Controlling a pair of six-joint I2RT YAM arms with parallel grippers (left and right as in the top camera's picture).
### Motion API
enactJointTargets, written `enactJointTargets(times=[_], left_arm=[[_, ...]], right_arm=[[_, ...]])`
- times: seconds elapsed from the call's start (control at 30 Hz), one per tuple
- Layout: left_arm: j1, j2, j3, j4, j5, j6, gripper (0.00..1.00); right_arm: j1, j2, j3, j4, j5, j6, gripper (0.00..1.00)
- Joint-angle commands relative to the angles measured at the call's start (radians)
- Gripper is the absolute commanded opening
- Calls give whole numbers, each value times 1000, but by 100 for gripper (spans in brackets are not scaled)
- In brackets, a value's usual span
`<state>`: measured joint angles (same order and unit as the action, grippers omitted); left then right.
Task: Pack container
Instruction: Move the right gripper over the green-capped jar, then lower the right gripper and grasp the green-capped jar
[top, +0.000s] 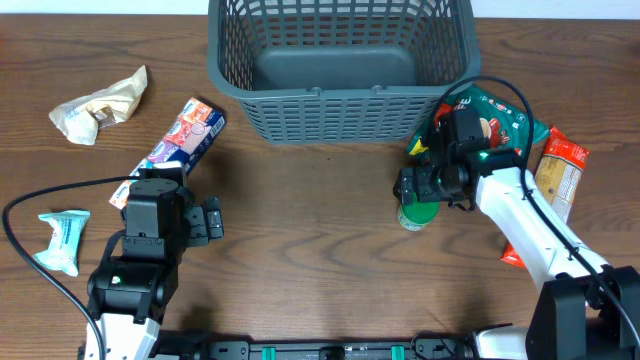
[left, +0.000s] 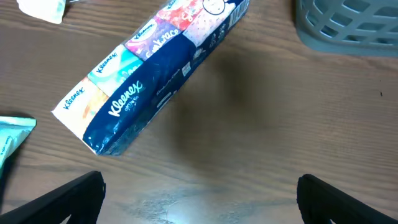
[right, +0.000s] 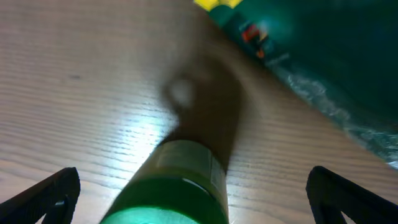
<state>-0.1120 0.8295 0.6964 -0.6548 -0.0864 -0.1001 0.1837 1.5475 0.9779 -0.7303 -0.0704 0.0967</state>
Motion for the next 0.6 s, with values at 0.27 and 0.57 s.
enactJointTargets(times=[0.27,0.57], left_arm=[[4,-1,24,-3,-16,13,99],[4,-1,24,-3,-16,13,99]], right_arm=[[8,-3,-135,105,7,15,99],[8,-2,-142,134,6,27,99]])
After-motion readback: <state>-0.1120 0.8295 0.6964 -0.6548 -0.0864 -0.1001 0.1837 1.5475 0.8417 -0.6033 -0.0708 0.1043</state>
